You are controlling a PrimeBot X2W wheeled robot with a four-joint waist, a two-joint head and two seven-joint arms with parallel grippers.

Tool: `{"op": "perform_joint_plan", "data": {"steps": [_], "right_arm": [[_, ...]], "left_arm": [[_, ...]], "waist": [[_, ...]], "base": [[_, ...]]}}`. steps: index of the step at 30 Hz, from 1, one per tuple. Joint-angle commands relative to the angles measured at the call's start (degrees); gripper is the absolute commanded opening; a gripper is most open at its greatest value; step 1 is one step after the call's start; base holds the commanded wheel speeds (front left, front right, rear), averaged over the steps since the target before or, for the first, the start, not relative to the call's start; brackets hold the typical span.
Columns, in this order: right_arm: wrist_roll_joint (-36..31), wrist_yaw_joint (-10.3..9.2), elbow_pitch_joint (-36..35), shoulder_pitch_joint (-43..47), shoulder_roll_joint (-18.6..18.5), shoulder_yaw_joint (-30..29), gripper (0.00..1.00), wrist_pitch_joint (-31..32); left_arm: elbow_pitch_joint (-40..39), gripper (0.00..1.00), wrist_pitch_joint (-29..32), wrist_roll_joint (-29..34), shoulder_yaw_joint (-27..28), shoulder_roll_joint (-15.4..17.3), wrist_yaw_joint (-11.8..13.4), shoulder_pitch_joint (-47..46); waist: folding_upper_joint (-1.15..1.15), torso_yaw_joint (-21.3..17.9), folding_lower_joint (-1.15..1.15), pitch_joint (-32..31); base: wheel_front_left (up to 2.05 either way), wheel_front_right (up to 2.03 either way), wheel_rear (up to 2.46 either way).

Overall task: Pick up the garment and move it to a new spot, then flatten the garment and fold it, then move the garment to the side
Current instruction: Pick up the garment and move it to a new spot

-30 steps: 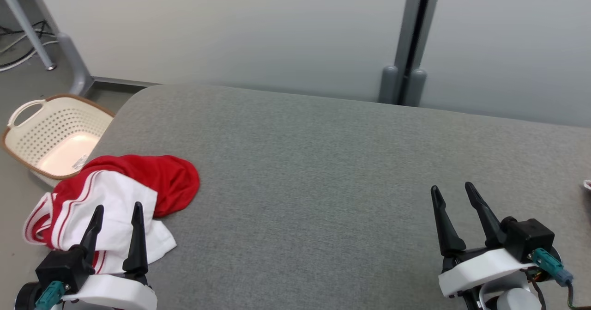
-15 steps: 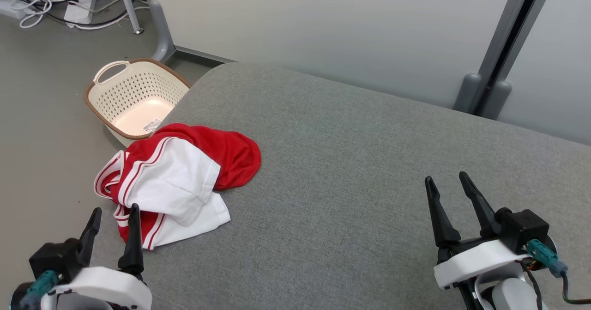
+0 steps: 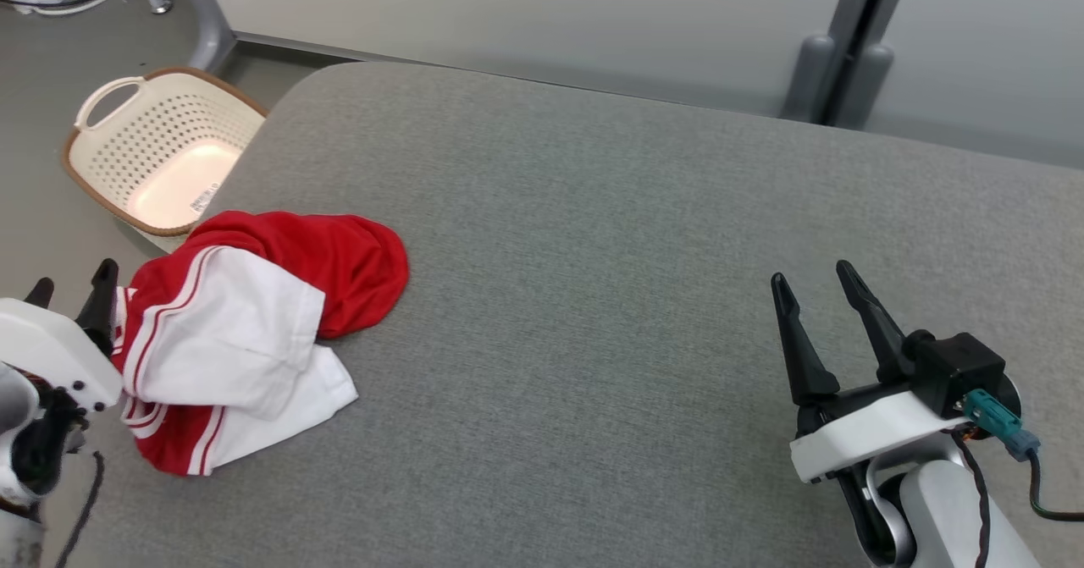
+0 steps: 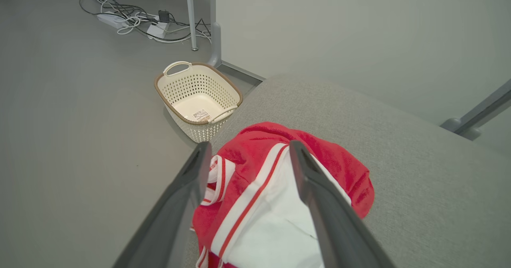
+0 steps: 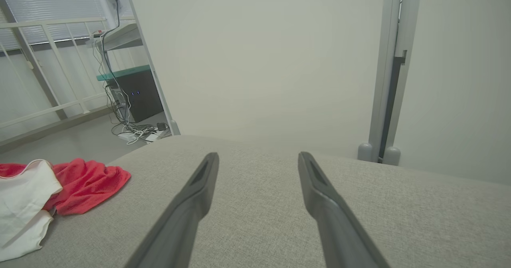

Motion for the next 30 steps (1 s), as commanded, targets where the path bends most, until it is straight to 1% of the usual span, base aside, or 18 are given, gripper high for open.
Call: {"op": "perform_joint_plan", "data": {"steps": [1, 4, 7, 10, 12, 16, 17, 18, 19, 22, 25, 30], "right_arm": [[0.0, -0.02, 0.0, -0.9, -0.4, 0.3, 1.00, 0.1], [0.1, -0.02, 0.2, -1.9, -0.4, 0.6, 1.00, -0.1], [0.1, -0.02, 0.6, -2.7, -0.2, 1.0, 1.00, -0.3], [0.1, -0.02, 0.8, -3.5, -0.1, 1.3, 1.00, -0.4], [0.1, -0.02, 1.1, -3.8, 0.0, 1.5, 1.00, -0.6], [0.4, -0.02, 1.8, -4.6, -0.1, 1.8, 1.00, -1.0], [0.4, -0.02, 2.0, -4.6, -0.1, 1.9, 1.00, -1.0], [0.4, -0.02, 2.2, -4.6, -0.2, 1.9, 1.00, -1.1], [0.5, -0.02, 2.5, -4.6, -0.3, 1.9, 1.00, -1.2], [0.7, -0.02, 3.0, -4.3, -0.3, 1.7, 1.00, -1.5], [0.8, -0.02, 3.5, -3.9, -0.1, 1.6, 1.00, -1.7], [1.4, -0.02, 4.5, -3.1, 0.6, 1.6, 1.00, -2.4]], "left_arm": [[1.8, 1.00, 1.1, -0.7, 0.2, 0.7, -0.5, -1.6], [8.7, 1.00, 4.5, -2.6, 0.8, 1.7, -1.6, -4.9], [15.6, 1.00, 7.6, -4.2, 0.4, 2.0, -2.8, -6.4], [21.5, 1.00, 7.9, -4.8, 0.4, 1.9, -3.8, -7.9], [25.5, 1.00, 7.9, -5.4, 0.4, 1.1, -4.8, -8.1], [31.8, 1.00, 7.1, -5.7, -0.1, 0.7, -6.5, -9.0], [33.0, 0.49, 6.6, -5.5, -0.3, 0.6, -6.9, -9.1], [34.1, 0.03, 5.9, -5.3, -0.5, 0.7, -7.4, -9.1], [35.0, 0.00, 5.0, -5.2, -0.6, 0.7, -7.8, -9.3], [36.3, 0.00, 2.4, -4.0, -1.4, 1.5, -9.0, -10.7], [36.3, 0.00, 0.7, -3.0, -2.3, 2.1, -9.6, -11.3], [33.1, 0.00, -1.8, -0.7, -4.8, 3.7, -10.8, -13.6]], "waist": [[0.00, -2.8, 0.00, 2.4], [0.00, -5.3, 0.00, 4.0], [0.00, -7.3, 0.00, 5.1], [0.00, -8.9, 0.00, 6.0], [0.00, -9.6, 0.00, 6.4], [0.00, -10.5, 0.00, 6.7], [0.00, -10.6, 0.00, 6.7], [0.00, -10.7, 0.00, 6.6], [0.00, -10.7, 0.00, 6.4], [0.00, -10.6, 0.00, 5.3], [0.00, -10.6, 0.00, 4.3], [0.00, -11.1, 0.00, 1.1]], "base": [[0.00, 0.00, 0.00], [0.00, 0.00, 0.00], [0.00, 0.00, 0.00], [0.00, 0.00, 0.00], [0.00, 0.00, 0.00], [0.00, 0.00, 0.00], [0.00, 0.00, 0.00], [0.00, 0.00, 0.00], [0.00, 0.00, 0.00], [0.00, 0.00, 0.00], [0.00, 0.00, 0.00], [0.00, 0.00, 0.00]]}}
